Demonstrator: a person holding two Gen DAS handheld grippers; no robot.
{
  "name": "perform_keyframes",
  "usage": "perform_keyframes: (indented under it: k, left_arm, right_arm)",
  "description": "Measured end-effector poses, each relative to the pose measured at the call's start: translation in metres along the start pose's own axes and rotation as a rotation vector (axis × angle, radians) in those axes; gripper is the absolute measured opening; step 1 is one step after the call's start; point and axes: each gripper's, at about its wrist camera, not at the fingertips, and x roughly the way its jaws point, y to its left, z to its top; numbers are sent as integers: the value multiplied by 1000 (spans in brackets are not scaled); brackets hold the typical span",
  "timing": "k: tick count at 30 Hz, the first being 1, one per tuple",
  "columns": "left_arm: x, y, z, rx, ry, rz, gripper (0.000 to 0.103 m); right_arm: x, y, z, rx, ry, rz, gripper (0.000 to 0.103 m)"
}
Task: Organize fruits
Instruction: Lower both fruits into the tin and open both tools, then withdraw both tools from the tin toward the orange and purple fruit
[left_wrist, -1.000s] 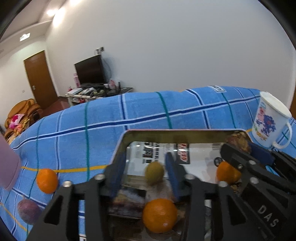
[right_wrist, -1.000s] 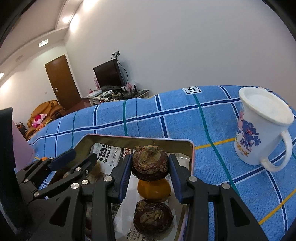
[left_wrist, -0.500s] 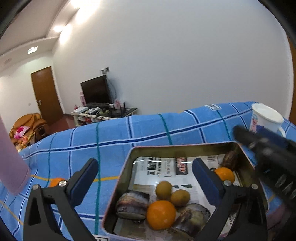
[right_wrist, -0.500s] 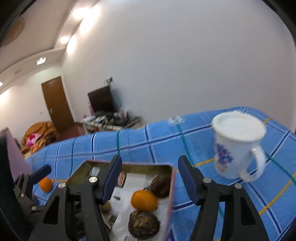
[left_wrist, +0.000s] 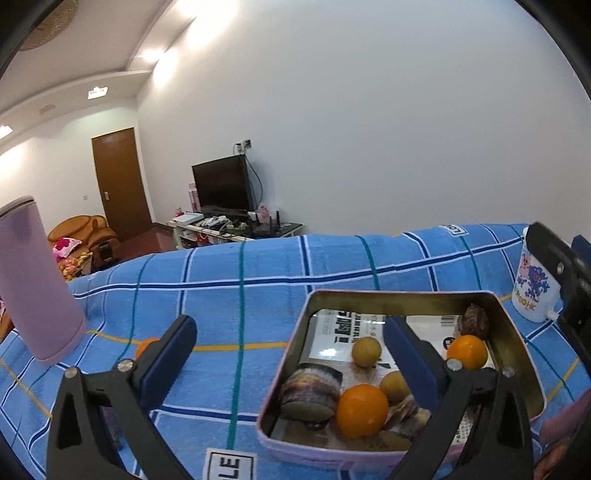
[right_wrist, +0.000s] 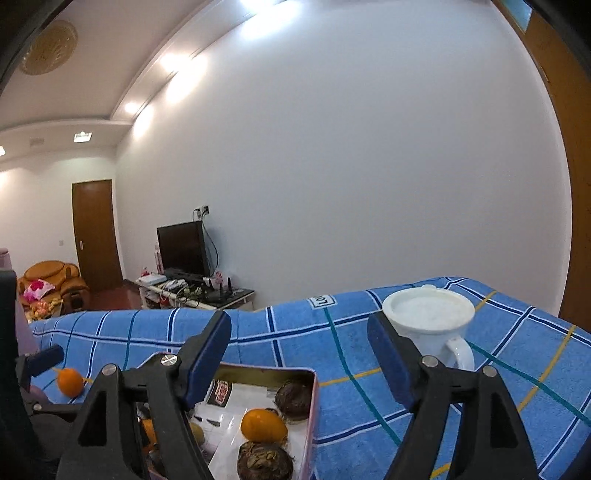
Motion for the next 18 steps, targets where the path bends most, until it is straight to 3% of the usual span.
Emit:
perform_keyframes:
  k: [8, 18]
  left_arm:
    - [-12, 4, -6, 7, -8, 14, 103]
    - [-30, 16, -12, -22, -39, 5, 103]
  right_arm:
    - [4, 7, -4, -18, 74, 19, 78]
    - [-8, 16, -9, -27, 60, 10, 77]
